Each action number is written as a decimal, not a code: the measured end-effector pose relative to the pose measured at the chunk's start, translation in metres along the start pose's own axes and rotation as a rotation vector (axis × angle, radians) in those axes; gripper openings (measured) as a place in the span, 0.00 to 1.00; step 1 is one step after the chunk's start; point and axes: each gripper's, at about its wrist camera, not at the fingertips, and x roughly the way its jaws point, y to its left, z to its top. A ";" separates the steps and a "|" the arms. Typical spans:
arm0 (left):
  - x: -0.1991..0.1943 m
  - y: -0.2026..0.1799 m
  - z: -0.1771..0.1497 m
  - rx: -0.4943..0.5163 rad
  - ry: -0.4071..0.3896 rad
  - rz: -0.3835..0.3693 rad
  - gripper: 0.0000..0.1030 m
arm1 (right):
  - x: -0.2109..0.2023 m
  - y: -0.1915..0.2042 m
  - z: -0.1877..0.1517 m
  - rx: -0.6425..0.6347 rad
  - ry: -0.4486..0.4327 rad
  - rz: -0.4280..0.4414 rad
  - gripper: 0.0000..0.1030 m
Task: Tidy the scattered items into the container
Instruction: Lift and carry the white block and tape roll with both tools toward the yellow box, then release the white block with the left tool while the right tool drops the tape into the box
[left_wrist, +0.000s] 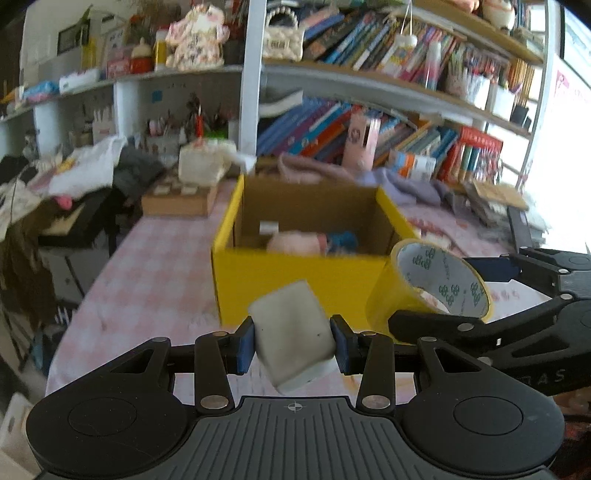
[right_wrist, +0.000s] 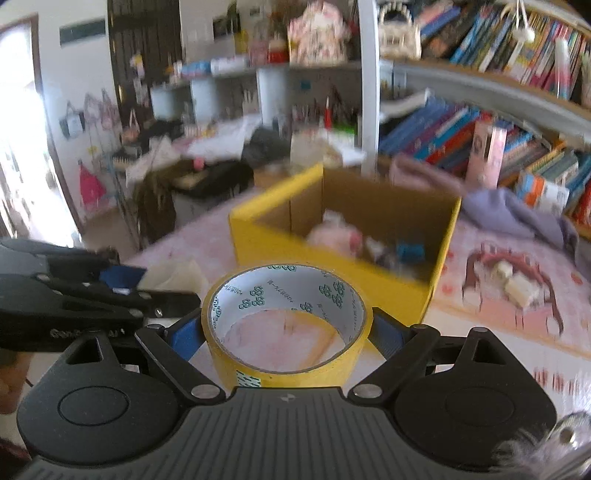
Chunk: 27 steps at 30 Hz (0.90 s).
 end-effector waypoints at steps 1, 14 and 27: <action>0.002 0.000 0.008 0.010 -0.014 0.000 0.39 | 0.000 -0.003 0.006 0.000 -0.033 0.000 0.89; 0.077 0.006 0.096 0.119 -0.056 -0.015 0.39 | 0.056 -0.065 0.071 -0.036 -0.097 -0.065 0.89; 0.230 -0.001 0.136 0.231 0.237 -0.065 0.39 | 0.189 -0.109 0.082 -0.390 0.231 -0.115 0.89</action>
